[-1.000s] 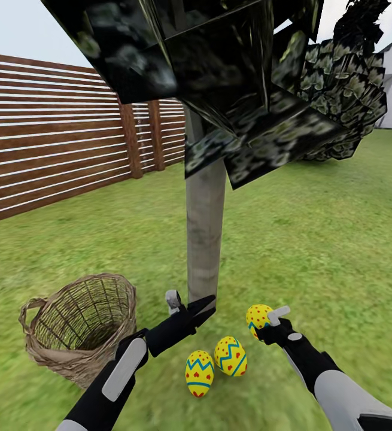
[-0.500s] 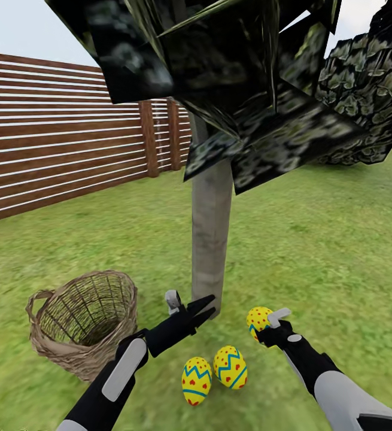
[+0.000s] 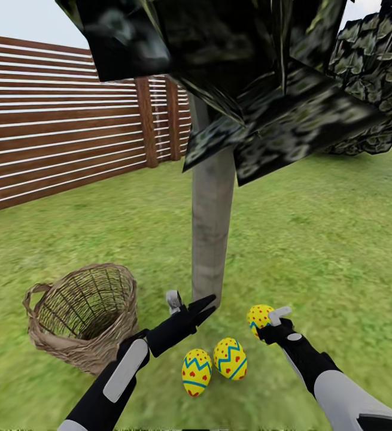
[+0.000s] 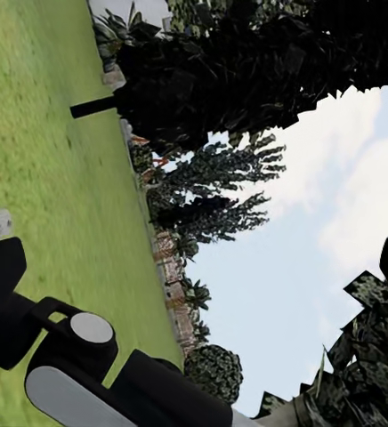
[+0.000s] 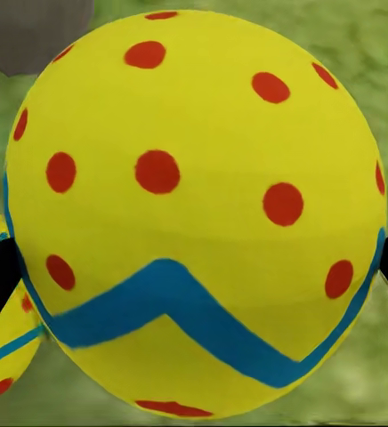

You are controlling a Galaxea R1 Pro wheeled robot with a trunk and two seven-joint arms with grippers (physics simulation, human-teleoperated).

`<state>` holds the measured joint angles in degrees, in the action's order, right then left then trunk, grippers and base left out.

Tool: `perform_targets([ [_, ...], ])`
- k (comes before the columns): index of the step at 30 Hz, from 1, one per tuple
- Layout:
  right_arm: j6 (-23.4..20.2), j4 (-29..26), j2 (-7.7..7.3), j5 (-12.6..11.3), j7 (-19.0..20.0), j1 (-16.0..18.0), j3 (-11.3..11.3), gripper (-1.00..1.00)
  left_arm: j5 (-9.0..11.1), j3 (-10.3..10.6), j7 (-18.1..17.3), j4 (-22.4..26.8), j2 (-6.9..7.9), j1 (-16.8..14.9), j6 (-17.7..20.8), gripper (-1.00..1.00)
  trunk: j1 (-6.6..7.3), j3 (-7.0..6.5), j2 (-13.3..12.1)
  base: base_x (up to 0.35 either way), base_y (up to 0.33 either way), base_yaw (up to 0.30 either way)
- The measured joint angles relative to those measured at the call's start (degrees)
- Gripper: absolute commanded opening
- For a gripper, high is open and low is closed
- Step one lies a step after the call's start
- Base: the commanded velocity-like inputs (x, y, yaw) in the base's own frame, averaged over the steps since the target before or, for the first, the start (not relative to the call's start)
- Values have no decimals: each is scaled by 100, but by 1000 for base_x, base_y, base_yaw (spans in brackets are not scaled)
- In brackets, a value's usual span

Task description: Take the three Easter eggs out of the wicker basket on the lawn in the garden, then place them on the lawn next to a single tree (choose any tree) so that all three eggs are next to the same tree and none are left in the basket.

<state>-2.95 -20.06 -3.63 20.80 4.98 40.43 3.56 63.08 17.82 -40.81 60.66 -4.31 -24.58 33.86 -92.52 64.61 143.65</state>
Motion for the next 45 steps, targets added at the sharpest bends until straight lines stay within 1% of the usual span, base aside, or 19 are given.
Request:
perform_targets([
  [1,-1,13,0,8,-124,0,-2,-100,0,0,0,0,0,0,0,100,-3,22,1,0,0,0],
  [3,-1,110,0,18,-199,-1,-6,-100,0,0,1,0,0,0,0,100,-8,67,4,0,0,0],
  [7,-26,195,0,10,-225,-1,-6,-100,0,0,0,0,0,0,0,100,-18,155,9,0,0,0],
  [11,-29,521,1,21,-229,17,-7,-100,0,13,0,0,0,0,0,100,-28,244,15,0,0,0],
  [13,-34,565,1,14,-233,23,-7,-100,0,24,1,0,0,0,0,100,-33,288,18,0,0,0],
  [18,-6,561,-11,1,-358,25,8,-100,0,27,8,0,-7,0,8,100,-46,399,24,0,0,0],
  [37,136,477,-9,-7,-346,25,2,-100,0,35,9,0,-9,0,9,100,-95,821,50,0,0,0],
  [38,136,476,-9,-7,-346,23,2,-100,0,45,9,0,-9,0,9,100,-98,843,51,0,0,0],
  [40,136,476,-9,-7,-346,25,3,-100,-5,140,15,0,-9,0,9,100,-103,887,54,0,0,0],
  [42,136,476,-9,-7,-346,24,3,-100,-8,189,17,4,-9,0,9,100,-108,931,57,0,0,0],
  [45,136,476,-9,-12,-346,25,8,-100,-1,195,3,4,-2,0,10,100,-108,932,57,0,0,0],
])
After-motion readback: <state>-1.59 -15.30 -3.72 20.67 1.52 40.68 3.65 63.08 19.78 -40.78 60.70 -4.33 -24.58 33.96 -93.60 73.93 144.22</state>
